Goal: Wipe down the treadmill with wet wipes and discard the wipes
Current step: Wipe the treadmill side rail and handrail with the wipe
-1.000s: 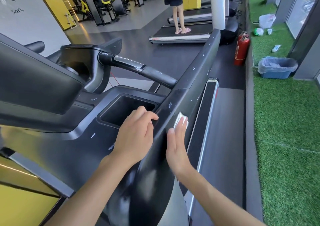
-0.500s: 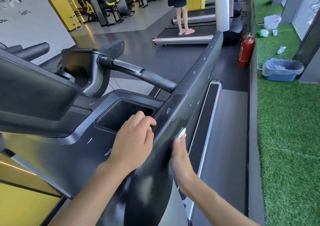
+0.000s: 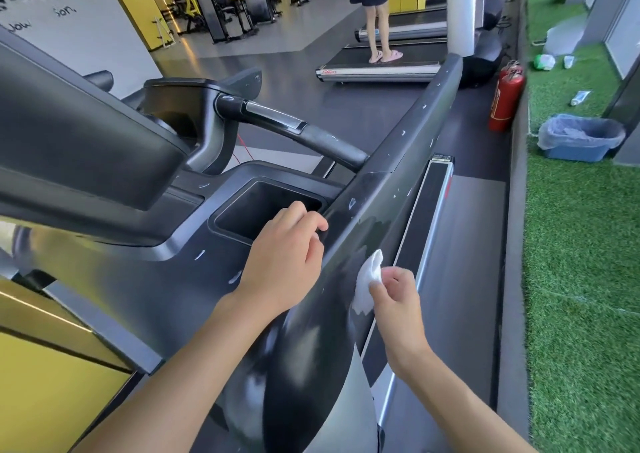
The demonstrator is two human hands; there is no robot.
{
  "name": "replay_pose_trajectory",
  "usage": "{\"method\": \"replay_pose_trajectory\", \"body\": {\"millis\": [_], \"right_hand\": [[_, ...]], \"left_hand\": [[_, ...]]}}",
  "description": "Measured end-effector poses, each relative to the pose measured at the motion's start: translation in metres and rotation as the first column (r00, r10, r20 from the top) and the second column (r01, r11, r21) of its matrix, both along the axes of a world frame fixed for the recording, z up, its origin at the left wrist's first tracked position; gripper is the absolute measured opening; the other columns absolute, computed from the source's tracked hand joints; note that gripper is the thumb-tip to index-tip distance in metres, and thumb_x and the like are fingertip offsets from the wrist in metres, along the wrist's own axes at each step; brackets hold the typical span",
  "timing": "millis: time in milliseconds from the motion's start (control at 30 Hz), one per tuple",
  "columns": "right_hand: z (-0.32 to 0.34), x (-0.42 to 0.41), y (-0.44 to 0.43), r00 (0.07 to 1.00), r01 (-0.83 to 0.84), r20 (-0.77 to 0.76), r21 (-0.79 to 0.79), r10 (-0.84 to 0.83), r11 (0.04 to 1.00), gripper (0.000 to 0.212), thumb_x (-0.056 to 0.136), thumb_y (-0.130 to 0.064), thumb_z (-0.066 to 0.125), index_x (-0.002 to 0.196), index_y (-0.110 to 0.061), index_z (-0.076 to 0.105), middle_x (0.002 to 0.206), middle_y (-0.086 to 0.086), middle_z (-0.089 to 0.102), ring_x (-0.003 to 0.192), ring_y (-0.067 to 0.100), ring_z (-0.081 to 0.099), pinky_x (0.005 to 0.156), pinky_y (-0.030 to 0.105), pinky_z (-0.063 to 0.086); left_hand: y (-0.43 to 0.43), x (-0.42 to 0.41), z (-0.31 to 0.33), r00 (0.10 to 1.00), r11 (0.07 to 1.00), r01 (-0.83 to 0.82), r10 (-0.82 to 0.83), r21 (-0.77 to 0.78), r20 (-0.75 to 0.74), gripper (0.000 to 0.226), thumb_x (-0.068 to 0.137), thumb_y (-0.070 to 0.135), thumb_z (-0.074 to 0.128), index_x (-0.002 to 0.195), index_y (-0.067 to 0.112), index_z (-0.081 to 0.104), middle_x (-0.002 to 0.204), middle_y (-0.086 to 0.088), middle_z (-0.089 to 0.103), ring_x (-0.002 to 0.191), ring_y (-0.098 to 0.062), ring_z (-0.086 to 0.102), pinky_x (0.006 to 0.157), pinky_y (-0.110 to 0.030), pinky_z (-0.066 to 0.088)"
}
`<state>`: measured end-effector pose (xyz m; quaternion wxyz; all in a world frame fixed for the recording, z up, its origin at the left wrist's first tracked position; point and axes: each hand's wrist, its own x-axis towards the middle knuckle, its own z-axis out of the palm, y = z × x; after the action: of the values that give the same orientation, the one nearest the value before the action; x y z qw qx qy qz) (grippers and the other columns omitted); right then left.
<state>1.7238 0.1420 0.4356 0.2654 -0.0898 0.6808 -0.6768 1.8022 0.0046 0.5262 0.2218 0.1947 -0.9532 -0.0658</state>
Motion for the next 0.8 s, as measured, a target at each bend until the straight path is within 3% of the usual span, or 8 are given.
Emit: {"method": "replay_pose_trajectory", "body": {"millis": [133,267,333,400,467,600,700,800], "right_hand": [[0.004,-0.010,-0.023,0.996,-0.006,0.094,0.010,0.005,1.000,0.015,0.098,-0.027,0.050,0.096,-0.011,0.050,0.082,0.002,0.052,0.074,0.021,0.050,0.064,0.029,0.043],[0.001,-0.012,-0.022,0.984,0.115,0.124,0.076,-0.124,0.990,0.013,0.096,-0.010,0.050,0.096,-0.014,0.062,0.086,0.007,0.064,0.073,0.022,0.056,0.056,0.026,0.045],[0.007,-0.004,-0.008,0.987,0.136,0.087,0.015,-0.137,0.991,0.023,0.094,-0.005,0.048,0.091,-0.018,0.066,0.080,0.003,0.065,0.070,0.020,0.056,0.056,0.024,0.045],[0.015,0.011,0.011,0.994,0.093,0.075,-0.112,-0.085,0.989,0.024,0.093,-0.010,0.051,0.101,-0.023,0.070,0.085,-0.004,0.070,0.076,0.017,0.063,0.063,0.027,0.051],[0.019,0.033,0.027,1.000,0.006,-0.017,-0.157,-0.009,0.988,0.031,0.091,-0.015,0.056,0.115,-0.034,0.063,0.100,-0.008,0.068,0.089,0.013,0.064,0.072,0.025,0.053],[0.006,0.075,0.023,0.954,-0.185,-0.248,-0.057,0.166,0.981,0.020,0.094,-0.021,0.056,0.097,-0.039,0.050,0.097,-0.016,0.060,0.090,0.005,0.056,0.070,0.015,0.044],[-0.004,0.083,0.004,0.938,-0.057,-0.341,0.016,0.058,0.998,0.018,0.092,-0.027,0.047,0.086,-0.042,0.039,0.102,-0.010,0.048,0.100,0.013,0.049,0.080,0.024,0.042],[-0.001,0.093,-0.003,0.939,0.054,-0.337,-0.074,-0.076,0.996,0.022,0.095,-0.018,0.046,0.085,-0.036,0.038,0.084,0.004,0.054,0.076,0.020,0.051,0.072,0.031,0.043]], "left_hand": [[-0.001,0.001,-0.002,1.000,1.000,0.005,-0.005,-0.004,-0.003,0.021,0.093,0.004,0.047,0.104,0.011,0.063,0.094,0.001,0.050,0.084,-0.020,0.048,0.066,-0.030,0.035],[0.000,0.002,-0.001,1.000,1.000,0.014,-0.014,-0.006,-0.007,0.022,0.093,0.004,0.046,0.105,0.010,0.064,0.094,0.001,0.049,0.084,-0.020,0.048,0.066,-0.029,0.034],[0.000,0.002,-0.001,1.000,1.000,0.013,-0.013,0.007,-0.011,0.023,0.093,0.004,0.046,0.106,0.011,0.064,0.094,0.002,0.049,0.085,-0.020,0.047,0.067,-0.029,0.034],[0.000,0.003,0.000,1.000,1.000,0.014,-0.013,0.020,-0.017,0.024,0.093,0.004,0.045,0.106,0.011,0.064,0.094,0.001,0.049,0.086,-0.020,0.048,0.067,-0.030,0.035],[0.001,0.003,0.000,1.000,1.000,0.014,-0.014,0.022,-0.021,0.023,0.093,0.005,0.045,0.105,0.011,0.064,0.094,0.000,0.049,0.086,-0.022,0.048,0.067,-0.031,0.035],[0.000,0.002,-0.001,1.000,1.000,0.010,-0.010,0.028,-0.028,0.023,0.093,0.005,0.045,0.104,0.011,0.064,0.094,0.000,0.049,0.087,-0.023,0.048,0.068,-0.033,0.037],[0.001,0.003,-0.001,0.999,0.999,0.019,-0.018,0.043,-0.027,0.024,0.094,0.006,0.044,0.106,0.011,0.064,0.095,0.000,0.050,0.087,-0.022,0.049,0.070,-0.037,0.043],[0.002,0.004,0.001,0.999,0.999,0.026,-0.024,0.048,-0.025,0.024,0.094,0.007,0.044,0.107,0.011,0.064,0.096,0.001,0.049,0.089,-0.022,0.049,0.072,-0.038,0.044]]}}
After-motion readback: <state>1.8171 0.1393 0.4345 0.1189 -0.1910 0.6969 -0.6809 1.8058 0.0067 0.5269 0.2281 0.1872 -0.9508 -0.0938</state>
